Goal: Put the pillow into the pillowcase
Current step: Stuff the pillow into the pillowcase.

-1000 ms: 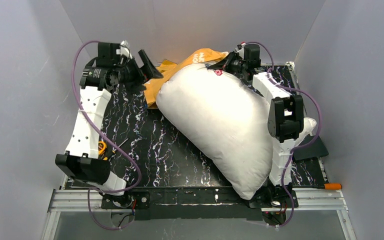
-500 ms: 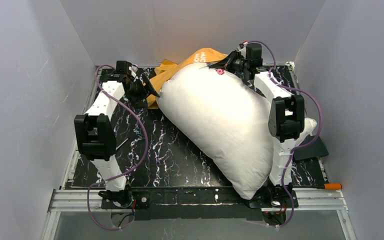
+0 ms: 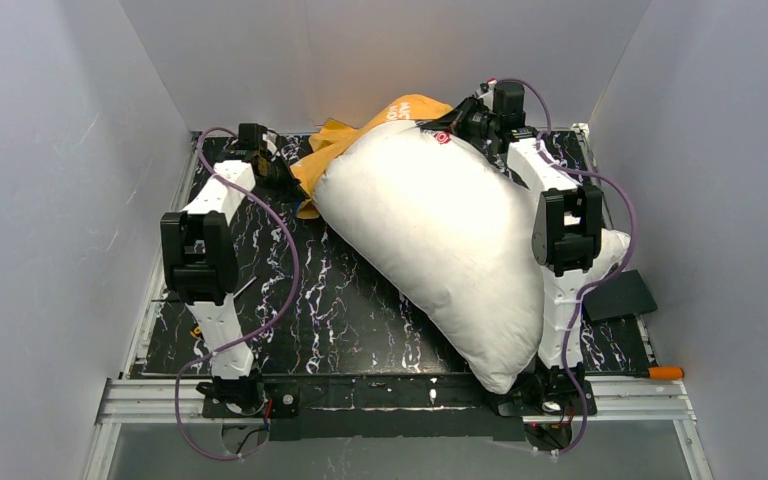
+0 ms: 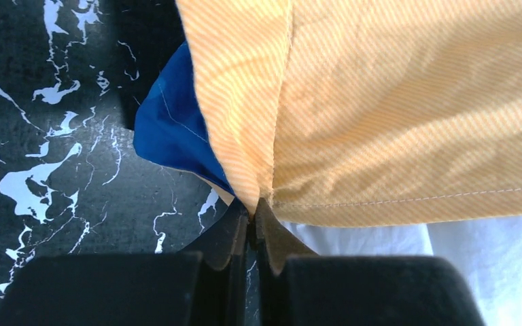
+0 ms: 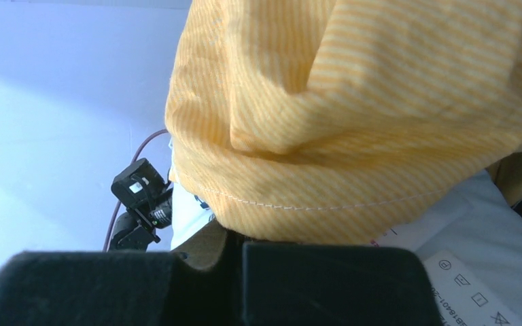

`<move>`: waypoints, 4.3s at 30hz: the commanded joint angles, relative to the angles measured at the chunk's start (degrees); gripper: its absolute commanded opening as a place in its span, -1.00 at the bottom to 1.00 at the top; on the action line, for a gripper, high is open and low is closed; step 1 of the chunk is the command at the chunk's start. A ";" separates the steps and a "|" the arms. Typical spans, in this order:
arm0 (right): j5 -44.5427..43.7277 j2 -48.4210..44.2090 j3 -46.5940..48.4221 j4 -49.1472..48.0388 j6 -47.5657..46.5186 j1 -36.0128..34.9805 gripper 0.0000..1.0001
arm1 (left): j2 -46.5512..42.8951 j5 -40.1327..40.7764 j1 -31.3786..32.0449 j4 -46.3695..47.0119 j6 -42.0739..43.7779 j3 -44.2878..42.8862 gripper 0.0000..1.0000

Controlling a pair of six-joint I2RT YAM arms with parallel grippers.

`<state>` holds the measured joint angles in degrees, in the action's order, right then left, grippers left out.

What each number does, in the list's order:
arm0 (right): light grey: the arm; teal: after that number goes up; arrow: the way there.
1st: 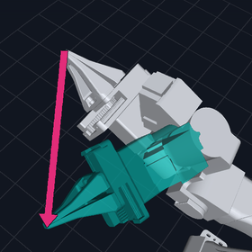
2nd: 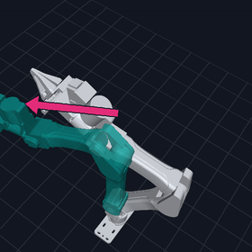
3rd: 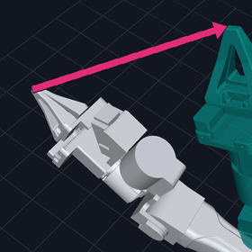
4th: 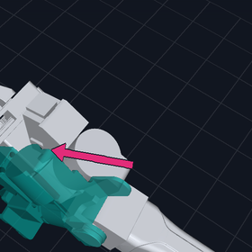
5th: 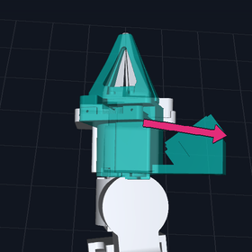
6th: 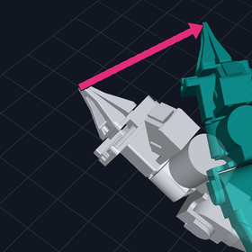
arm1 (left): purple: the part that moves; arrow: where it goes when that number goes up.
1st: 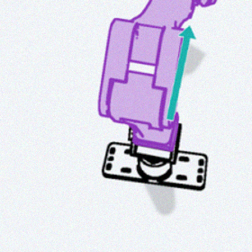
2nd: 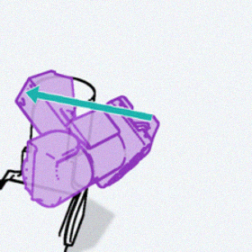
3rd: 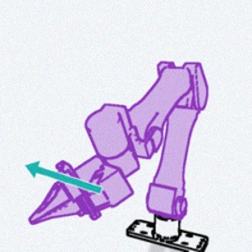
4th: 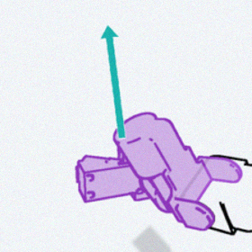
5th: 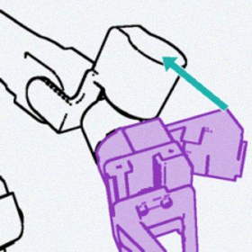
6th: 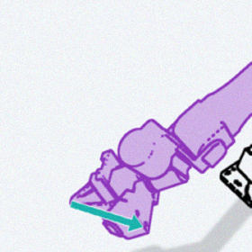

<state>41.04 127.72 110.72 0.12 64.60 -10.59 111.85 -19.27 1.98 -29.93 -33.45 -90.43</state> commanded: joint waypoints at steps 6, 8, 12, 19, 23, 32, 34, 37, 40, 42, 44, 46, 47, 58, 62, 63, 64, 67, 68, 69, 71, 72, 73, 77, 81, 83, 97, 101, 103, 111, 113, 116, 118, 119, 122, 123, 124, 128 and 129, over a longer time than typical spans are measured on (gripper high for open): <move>-3.23 -0.84 5.85 -8.42 4.60 3.11 -0.97 | -10.69 -4.66 -0.22 -3.32 2.36 4.96 -1.00; -4.31 -1.47 5.83 -9.69 4.80 3.82 -0.97 | -13.83 -5.72 -0.17 -5.09 1.62 6.77 -1.00; -6.59 -2.97 5.79 -11.58 4.61 4.83 -0.97 | -20.77 -9.66 -0.13 -6.28 -1.87 10.69 -1.00; -11.37 -7.04 1.44 -19.28 4.31 5.10 -0.97 | -28.77 -16.08 -0.13 -11.24 -4.00 16.27 -1.00; -13.51 -9.03 -1.33 -24.40 4.51 5.06 -0.97 | -30.63 -15.98 0.13 -14.88 -3.60 21.16 -1.00; -16.91 -11.52 -7.35 -36.35 7.66 5.03 -0.97 | -25.77 -21.66 10.87 -15.07 -6.85 17.16 -1.00; -16.94 -11.44 -7.70 -38.04 8.73 4.82 -0.97 | -23.18 -23.10 14.60 -15.41 -6.80 13.79 -1.00; -16.89 -12.05 -8.39 -38.53 8.87 4.47 -0.97 | -20.95 -23.04 19.12 -16.05 -4.70 8.46 -1.00; -17.35 -13.17 -10.05 -38.82 8.96 4.44 -0.97 | -21.34 -22.88 21.45 -17.50 -1.22 4.20 -1.00; -17.21 -13.45 -10.42 -38.51 8.81 4.44 -0.97 | -23.01 -21.15 23.02 -18.68 2.64 2.77 -1.00; -16.76 -13.61 -10.45 -38.23 8.51 4.37 -0.97 | -25.35 -18.87 24.70 -18.93 6.71 3.19 -1.00; -16.04 -13.94 -10.87 -37.27 7.88 4.35 -0.97 | -27.12 -16.49 25.93 -18.98 8.53 5.30 -0.89; -15.52 -14.25 -11.58 -36.81 7.45 4.27 -0.97 | -27.82 -15.94 26.23 -19.28 9.24 6.48 -0.78; -9.01 -20.41 -24.52 -33.57 2.26 2.76 -0.97 | -27.71 6.09 24.56 -24.39 13.61 -4.58 0.42; -8.68 -20.89 -25.49 -33.53 1.79 2.17 -0.97 | -19.05 7.33 22.44 -24.46 14.01 -14.15 0.40; -8.49 -20.74 -24.92 -33.19 1.62 2.15 -0.97 | -16.89 7.77 22.12 -24.16 14.55 -16.46 0.38; -8.36 -20.61 -24.14 -32.79 1.37 2.15 -0.97 | -14.61 8.03 21.72 -23.92 14.85 -19.21 0.35; -7.95 -20.09 -22.71 -32.22 1.22 2.15 -0.97 | -7.72 8.28 20.18 -23.48 14.31 -24.82 0.28; -7.90 -19.92 -22.38 -32.13 1.30 2.15 -0.97 | -5.58 8.01 19.68 -23.29 13.95 -26.64 0.27; -7.90 -19.81 -22.19 -32.11 1.38 2.15 -0.97 | -3.82 7.77 19.31 -23.02 13.76 -28.23 0.26; -7.98 -19.72 -21.89 -32.00 1.61 2.15 -0.97 | -0.68 7.96 18.97 -21.97 13.42 -30.58 0.26; -8.11 -19.63 -21.79 -32.09 1.79 2.15 -0.97 | 0.66 7.78 18.94 -21.09 13.58 -31.35 0.26; -8.11 -19.42 -21.59 -32.33 2.03 2.15 -0.97 | 1.94 7.60 18.94 -20.22 13.66 -32.05 0.26; -7.62 -18.50 -20.27 -32.90 2.99 2.15 -0.97 | 6.75 9.20 18.89 -19.51 13.15 -35.51 0.06; -7.29 -17.83 -19.25 -33.13 3.43 2.15 -0.97 | 7.17 12.50 18.61 -17.12 12.94 -36.72 -0.61; -7.37 -17.59 -19.16 -33.54 3.91 2.15 -0.97 | 6.93 11.73 18.22 -14.36 14.35 -36.19 -0.89; -10.74 -15.26 -12.52 -33.58 5.27 2.24 -0.97 | -1.87 -7.43 18.29 -12.94 12.53 -40.10 -1.00; -12.79 -15.47 -11.73 -33.64 5.60 2.24 -0.97 | -7.15 -13.55 22.70 -13.39 11.85 -34.41 -1.00; -13.59 -15.64 -11.41 -34.16 6.19 2.24 -0.97 | -10.43 -13.97 25.19 -13.78 12.30 -29.26 -1.00; -15.93 -15.19 -7.60 -37.04 9.87 2.50 -0.97 | -19.32 -13.28 28.17 -16.52 12.25 -5.23 -1.00; -15.90 -14.74 -6.35 -37.25 10.46 2.59 -0.97 | -19.59 -10.28 28.17 -17.54 12.40 -2.87 -1.00; -16.03 -14.54 -6.05 -37.46 10.82 2.59 -0.97 | -18.51 -8.70 28.15 -17.85 12.79 -2.04 -1.00; -15.70 -14.42 -6.70 -38.43 11.49 2.59 -0.97 | -17.26 -7.99 28.10 -19.00 12.97 -4.23 -0.98; -15.41 -14.42 -7.10 -38.77 11.60 2.59 -0.97 | -16.73 -7.24 28.03 -19.67 12.83 -5.78 -0.78; -15.00 -14.51 -8.43 -39.42 11.35 2.59 -0.97 | -17.19 -4.22 27.11 -21.39 11.93 -8.74 0.01; -14.94 -14.46 -8.95 -39.64 11.32 2.59 -0.97 | -17.89 -3.86 26.43 -21.39 11.19 -9.11 0.15; -14.89 -14.51 -9.56 -39.88 11.34 2.59 -0.97 | -18.74 -3.62 25.62 -21.33 10.16 -9.09 0.25; -15.10 -13.92 -10.40 -40.58 11.38 2.59 -0.97 | -23.84 -4.95 20.42 -19.15 5.19 -4.11 0.45; -15.15 -13.64 -10.24 -40.60 11.38 2.59 -0.97 | -25.57 -5.58 18.74 -17.73 3.75 -1.35 0.49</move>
<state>30.06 115.70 97.19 -25.96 71.66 -8.27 94.19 -23.51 26.28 -47.81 -24.47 -96.75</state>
